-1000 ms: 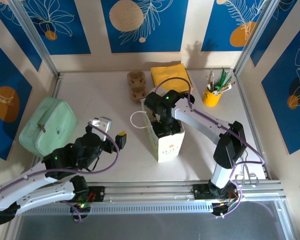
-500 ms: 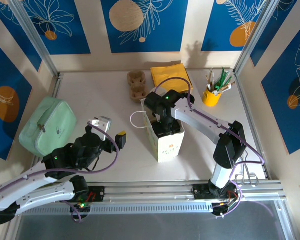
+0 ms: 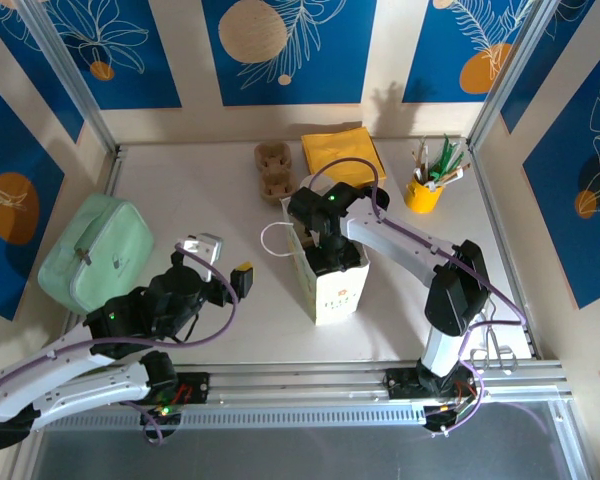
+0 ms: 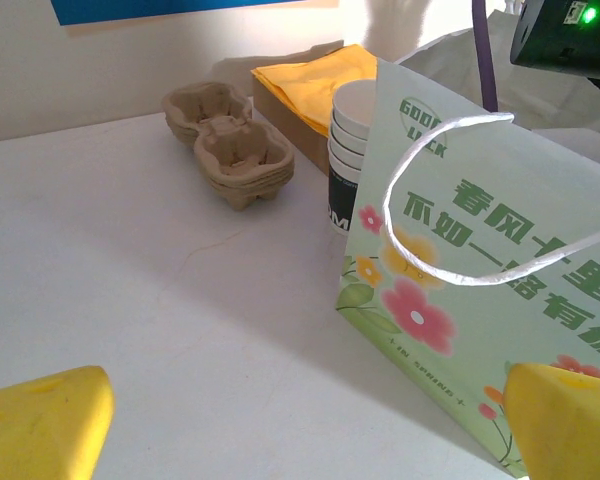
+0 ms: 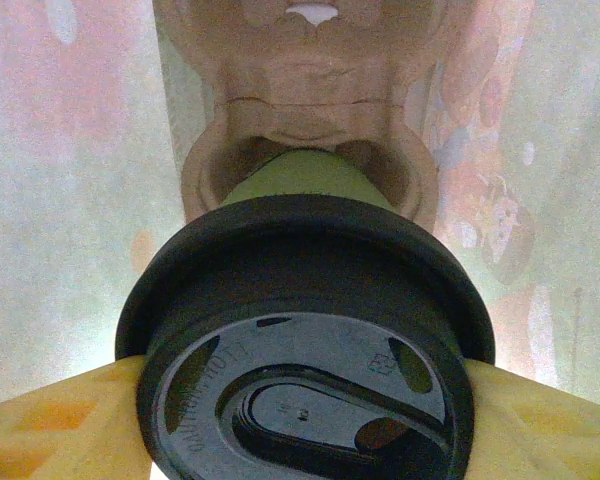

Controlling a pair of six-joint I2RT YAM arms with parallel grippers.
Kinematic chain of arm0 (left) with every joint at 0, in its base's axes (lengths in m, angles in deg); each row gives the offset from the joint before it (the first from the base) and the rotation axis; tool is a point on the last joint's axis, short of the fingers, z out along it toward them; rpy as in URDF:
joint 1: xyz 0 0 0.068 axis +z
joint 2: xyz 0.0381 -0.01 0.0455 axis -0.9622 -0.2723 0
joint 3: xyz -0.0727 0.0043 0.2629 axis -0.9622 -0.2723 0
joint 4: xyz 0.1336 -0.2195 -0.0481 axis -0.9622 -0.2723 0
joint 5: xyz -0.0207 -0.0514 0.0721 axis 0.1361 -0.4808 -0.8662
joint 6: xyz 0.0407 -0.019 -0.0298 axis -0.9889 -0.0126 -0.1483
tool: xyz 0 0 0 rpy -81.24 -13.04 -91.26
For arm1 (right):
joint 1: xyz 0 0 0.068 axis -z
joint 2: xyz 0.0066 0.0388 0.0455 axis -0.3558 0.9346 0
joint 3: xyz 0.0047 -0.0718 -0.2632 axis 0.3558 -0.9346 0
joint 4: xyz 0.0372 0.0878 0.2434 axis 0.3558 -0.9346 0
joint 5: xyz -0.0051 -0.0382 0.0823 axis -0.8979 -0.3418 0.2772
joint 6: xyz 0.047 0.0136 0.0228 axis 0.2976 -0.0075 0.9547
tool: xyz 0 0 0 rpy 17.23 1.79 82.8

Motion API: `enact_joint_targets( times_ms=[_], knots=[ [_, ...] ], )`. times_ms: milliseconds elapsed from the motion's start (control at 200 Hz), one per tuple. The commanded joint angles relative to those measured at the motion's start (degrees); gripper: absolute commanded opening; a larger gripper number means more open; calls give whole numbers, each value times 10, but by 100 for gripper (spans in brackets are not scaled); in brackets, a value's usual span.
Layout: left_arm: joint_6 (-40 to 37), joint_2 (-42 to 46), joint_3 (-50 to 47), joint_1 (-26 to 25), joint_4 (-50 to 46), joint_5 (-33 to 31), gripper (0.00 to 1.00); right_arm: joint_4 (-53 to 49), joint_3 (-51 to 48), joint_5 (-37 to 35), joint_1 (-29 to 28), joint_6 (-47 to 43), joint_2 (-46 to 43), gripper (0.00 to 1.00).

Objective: Pack the takeout coffee

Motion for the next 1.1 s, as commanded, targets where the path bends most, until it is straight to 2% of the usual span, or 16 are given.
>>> enact_joint_targets(
  times_ms=[0,1095],
  knots=[
    [3,11,-5,6,0,-16,99,3,-8,11,1,7,8,65],
    [-4,7,3,7,3,-15,99,46,-51,31,5,-8,37,65]
  ],
)
